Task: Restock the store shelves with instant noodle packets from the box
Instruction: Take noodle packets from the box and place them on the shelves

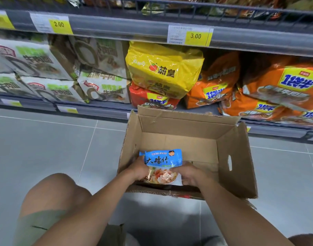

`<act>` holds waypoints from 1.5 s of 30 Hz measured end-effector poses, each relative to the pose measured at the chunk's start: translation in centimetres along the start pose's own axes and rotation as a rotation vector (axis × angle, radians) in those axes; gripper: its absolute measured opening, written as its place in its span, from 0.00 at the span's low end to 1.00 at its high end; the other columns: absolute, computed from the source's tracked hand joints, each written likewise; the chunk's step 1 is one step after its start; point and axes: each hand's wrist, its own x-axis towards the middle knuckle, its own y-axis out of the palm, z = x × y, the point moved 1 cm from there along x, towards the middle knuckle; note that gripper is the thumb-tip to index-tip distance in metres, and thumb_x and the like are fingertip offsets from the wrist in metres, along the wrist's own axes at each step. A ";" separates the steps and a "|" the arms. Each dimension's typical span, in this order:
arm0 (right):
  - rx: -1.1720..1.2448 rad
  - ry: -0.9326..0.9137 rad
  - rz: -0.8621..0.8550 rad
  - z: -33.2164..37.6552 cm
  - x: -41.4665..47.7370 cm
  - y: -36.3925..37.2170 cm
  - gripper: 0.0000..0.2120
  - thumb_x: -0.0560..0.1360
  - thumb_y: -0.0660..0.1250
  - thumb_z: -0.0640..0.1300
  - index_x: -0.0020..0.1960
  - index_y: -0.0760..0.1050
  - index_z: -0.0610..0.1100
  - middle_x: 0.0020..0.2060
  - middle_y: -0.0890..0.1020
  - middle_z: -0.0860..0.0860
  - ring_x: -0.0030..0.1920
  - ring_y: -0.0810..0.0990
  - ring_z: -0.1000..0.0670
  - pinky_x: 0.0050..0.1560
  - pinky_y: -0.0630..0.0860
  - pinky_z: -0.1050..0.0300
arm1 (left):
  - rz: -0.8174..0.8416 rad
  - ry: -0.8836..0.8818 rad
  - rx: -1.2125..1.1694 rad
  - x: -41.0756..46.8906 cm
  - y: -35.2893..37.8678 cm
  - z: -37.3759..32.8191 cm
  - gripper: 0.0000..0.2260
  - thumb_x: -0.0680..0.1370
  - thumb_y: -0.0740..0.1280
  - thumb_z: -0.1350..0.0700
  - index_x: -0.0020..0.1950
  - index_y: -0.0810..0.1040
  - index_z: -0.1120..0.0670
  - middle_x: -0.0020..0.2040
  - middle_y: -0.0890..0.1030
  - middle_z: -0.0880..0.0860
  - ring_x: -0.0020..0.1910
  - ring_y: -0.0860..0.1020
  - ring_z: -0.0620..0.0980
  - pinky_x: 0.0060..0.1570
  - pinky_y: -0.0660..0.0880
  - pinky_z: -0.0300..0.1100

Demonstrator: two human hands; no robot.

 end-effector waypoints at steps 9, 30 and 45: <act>0.127 -0.091 -0.134 -0.7 -1.4 -7.1 0.14 0.76 0.73 0.38 0.60 0.77 0.42 0.51 0.86 0.45 0.49 0.86 0.46 0.48 0.83 0.51 | 0.019 -0.114 0.143 -7.3 -2.5 -5.6 0.16 0.76 0.61 0.60 0.62 0.78 0.60 0.60 0.81 0.59 0.59 0.80 0.57 0.57 0.78 0.46; 0.241 -0.099 -0.147 -3.9 -2.7 -11.4 0.14 0.76 0.72 0.40 0.61 0.77 0.42 0.51 0.87 0.45 0.52 0.86 0.46 0.51 0.83 0.49 | 0.160 -0.219 0.303 -5.4 -0.7 -6.0 0.23 0.79 0.71 0.56 0.71 0.70 0.61 0.65 0.79 0.57 0.60 0.80 0.52 0.61 0.78 0.46; 0.247 -0.097 -0.160 -5.0 -2.5 -11.9 0.13 0.77 0.72 0.40 0.60 0.78 0.44 0.50 0.87 0.47 0.51 0.86 0.47 0.54 0.83 0.46 | 0.148 -0.257 -0.157 -5.5 1.6 -8.7 0.19 0.79 0.69 0.63 0.69 0.70 0.60 0.65 0.71 0.59 0.51 0.78 0.54 0.43 0.83 0.44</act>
